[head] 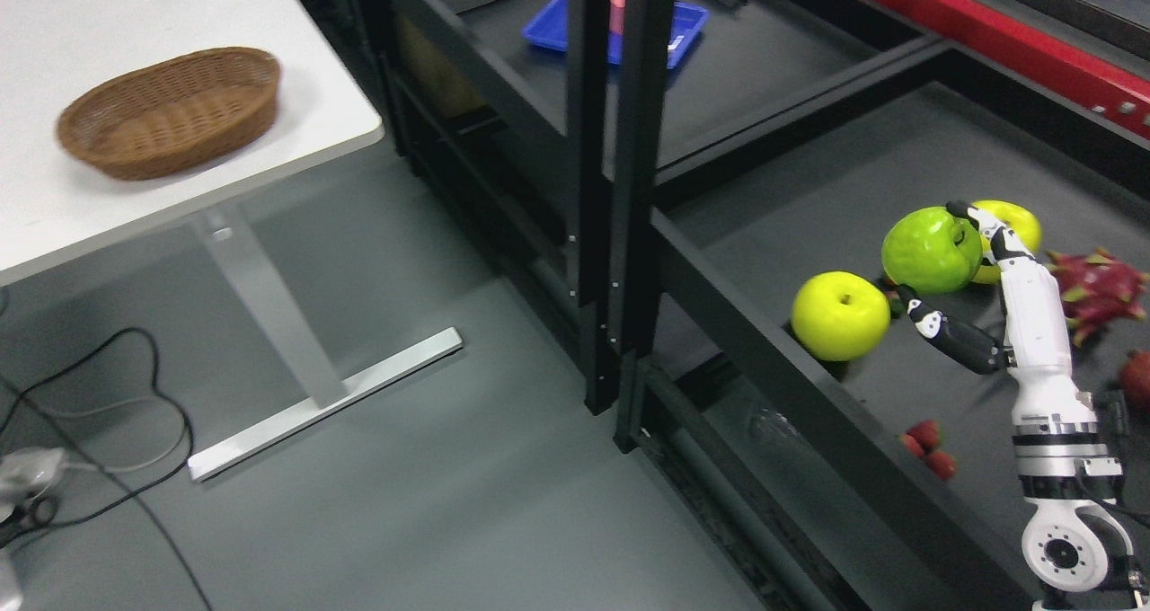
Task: Place green apple on left shelf middle layer
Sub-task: 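Hold the green apple in the right hand while turning to the black shelf tray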
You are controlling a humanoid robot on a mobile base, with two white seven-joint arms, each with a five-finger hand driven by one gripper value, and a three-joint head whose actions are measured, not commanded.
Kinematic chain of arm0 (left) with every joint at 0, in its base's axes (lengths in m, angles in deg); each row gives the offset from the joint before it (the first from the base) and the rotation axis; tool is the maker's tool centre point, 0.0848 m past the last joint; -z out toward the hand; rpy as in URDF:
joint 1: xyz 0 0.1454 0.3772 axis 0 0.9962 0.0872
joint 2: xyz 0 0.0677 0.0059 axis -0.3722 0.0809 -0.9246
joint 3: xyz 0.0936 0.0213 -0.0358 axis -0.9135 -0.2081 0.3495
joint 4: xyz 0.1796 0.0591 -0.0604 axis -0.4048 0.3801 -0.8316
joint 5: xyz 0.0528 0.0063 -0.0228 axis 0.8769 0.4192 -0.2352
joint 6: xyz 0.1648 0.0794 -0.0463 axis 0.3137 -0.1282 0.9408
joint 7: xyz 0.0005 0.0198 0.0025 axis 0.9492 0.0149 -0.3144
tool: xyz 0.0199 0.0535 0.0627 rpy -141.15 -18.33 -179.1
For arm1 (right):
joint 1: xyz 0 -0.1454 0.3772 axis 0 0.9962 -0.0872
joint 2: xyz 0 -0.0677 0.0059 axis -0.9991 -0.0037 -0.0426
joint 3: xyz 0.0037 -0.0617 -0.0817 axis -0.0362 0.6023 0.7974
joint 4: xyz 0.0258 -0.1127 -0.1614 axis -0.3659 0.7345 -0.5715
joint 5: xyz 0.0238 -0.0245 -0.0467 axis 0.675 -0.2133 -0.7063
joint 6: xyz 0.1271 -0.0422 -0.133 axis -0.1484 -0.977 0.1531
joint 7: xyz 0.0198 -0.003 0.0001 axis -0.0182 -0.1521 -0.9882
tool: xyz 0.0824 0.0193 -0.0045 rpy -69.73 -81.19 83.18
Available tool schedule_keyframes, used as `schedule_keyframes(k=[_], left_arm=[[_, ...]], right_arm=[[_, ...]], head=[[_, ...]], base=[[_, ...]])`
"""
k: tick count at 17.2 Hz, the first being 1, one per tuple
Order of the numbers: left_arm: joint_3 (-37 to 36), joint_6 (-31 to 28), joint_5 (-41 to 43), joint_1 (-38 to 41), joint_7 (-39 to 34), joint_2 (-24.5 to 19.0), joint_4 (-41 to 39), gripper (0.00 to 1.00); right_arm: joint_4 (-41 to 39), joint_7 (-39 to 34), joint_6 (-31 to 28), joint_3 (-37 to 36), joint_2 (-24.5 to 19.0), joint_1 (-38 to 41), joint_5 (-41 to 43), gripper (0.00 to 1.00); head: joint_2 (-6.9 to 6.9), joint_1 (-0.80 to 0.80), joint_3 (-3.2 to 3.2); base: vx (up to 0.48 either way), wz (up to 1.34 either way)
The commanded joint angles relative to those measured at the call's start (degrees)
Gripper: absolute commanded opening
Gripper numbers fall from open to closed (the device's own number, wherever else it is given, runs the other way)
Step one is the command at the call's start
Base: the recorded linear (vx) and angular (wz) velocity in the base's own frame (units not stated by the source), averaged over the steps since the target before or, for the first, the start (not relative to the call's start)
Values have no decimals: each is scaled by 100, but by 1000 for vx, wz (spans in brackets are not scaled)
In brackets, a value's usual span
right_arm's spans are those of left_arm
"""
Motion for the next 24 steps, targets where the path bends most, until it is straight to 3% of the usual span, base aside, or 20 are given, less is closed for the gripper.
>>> schedule_keyframes(k=[1,15,19,24], left_arm=[[0,-1,0,0,-2,-100,-2,100],[0,-1,0,0,-2,-100,-2,100],[0,-1,0,0,-2,-100,-2,100],[0,-1,0,0,-2,-100,-2,100]], right_arm=[[0,1,4,-17,-91,42,0,0],[0,-104,-83,45,-100,183,0,0],[8,-692,-119,369,-56,218,-9,0],[8,-949,-356,1396,94,148,-35,0]], head=[[0,0,0],[-1,0,0],[-2,0,0],[-4,0,0]], base=[[49,-909],[150,-894],[149,-581],[118,-367]])
